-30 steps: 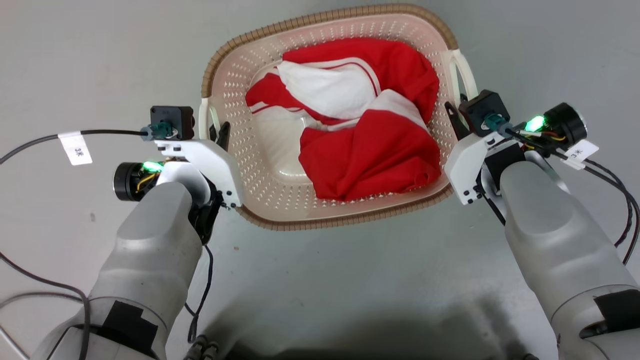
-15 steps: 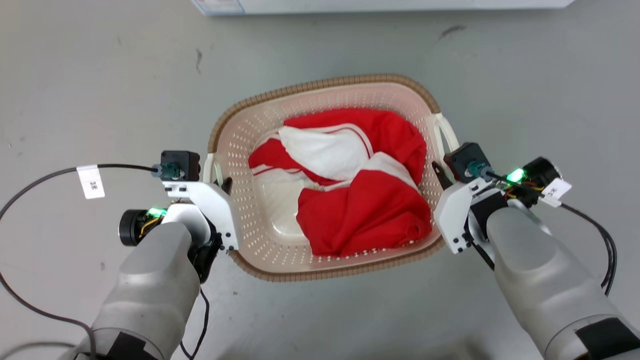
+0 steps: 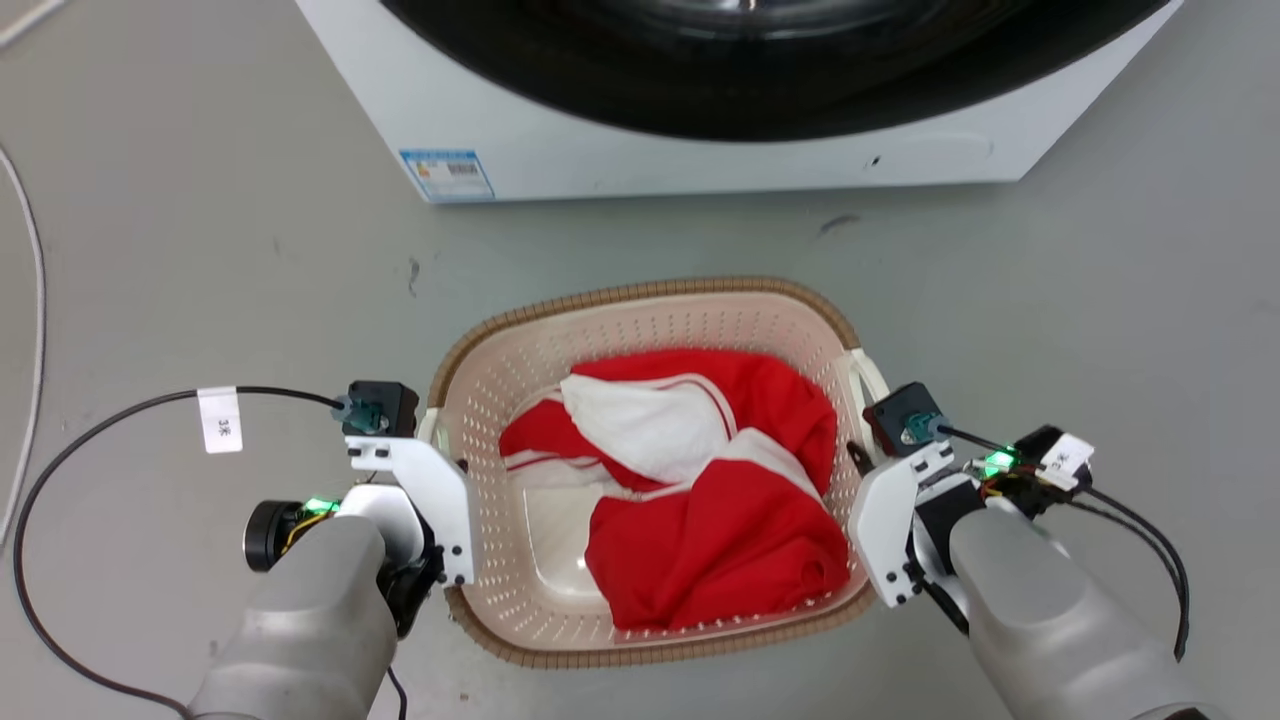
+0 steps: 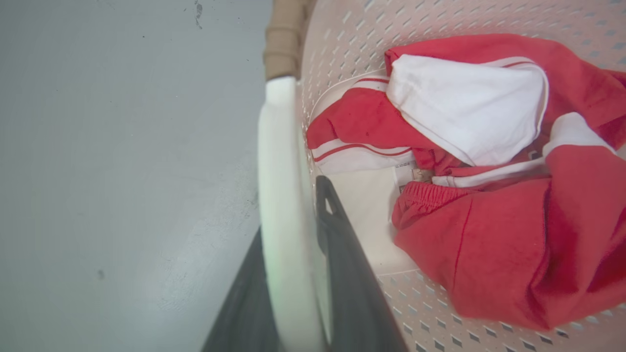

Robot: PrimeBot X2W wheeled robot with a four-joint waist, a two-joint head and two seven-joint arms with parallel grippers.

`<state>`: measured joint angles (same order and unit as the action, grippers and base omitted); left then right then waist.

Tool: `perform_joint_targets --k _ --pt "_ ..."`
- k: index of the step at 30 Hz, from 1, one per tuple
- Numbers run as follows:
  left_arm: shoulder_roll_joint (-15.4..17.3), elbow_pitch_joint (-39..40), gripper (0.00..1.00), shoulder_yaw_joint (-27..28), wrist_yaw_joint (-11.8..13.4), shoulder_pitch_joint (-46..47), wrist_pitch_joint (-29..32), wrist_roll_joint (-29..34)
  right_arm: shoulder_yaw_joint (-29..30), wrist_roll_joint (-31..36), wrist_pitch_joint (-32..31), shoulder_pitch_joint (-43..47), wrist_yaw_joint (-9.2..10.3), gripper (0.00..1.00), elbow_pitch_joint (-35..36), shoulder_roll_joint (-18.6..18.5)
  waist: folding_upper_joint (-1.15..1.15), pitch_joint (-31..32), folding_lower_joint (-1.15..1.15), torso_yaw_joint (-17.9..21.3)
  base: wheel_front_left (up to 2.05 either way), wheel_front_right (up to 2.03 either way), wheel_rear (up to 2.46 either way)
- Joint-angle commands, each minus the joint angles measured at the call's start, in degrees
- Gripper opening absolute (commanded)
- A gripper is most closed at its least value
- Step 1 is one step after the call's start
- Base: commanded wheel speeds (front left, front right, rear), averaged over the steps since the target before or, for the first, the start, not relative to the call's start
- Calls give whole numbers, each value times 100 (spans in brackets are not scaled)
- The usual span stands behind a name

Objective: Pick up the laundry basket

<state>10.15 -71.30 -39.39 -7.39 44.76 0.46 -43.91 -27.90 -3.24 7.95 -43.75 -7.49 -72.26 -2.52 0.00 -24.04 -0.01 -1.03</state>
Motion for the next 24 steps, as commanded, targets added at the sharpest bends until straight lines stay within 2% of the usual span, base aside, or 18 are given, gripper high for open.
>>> perform_joint_targets --k 1,10,24 --pt "98 26 0 -81 -13 -83 62 -29 -165 -123 -66 134 0 0 39 -65 0 339 1 87 0 0 0" --pt "162 75 0 -392 -13 -452 492 -273 -878 -1007 -578 629 -8 0 157 -56 0 1106 1 209 0 0 0" --pt "177 71 0 -765 -13 -876 944 -603 -1837 -2035 -1161 1103 -14 0 209 -45 0 2027 1 296 0 0 0"
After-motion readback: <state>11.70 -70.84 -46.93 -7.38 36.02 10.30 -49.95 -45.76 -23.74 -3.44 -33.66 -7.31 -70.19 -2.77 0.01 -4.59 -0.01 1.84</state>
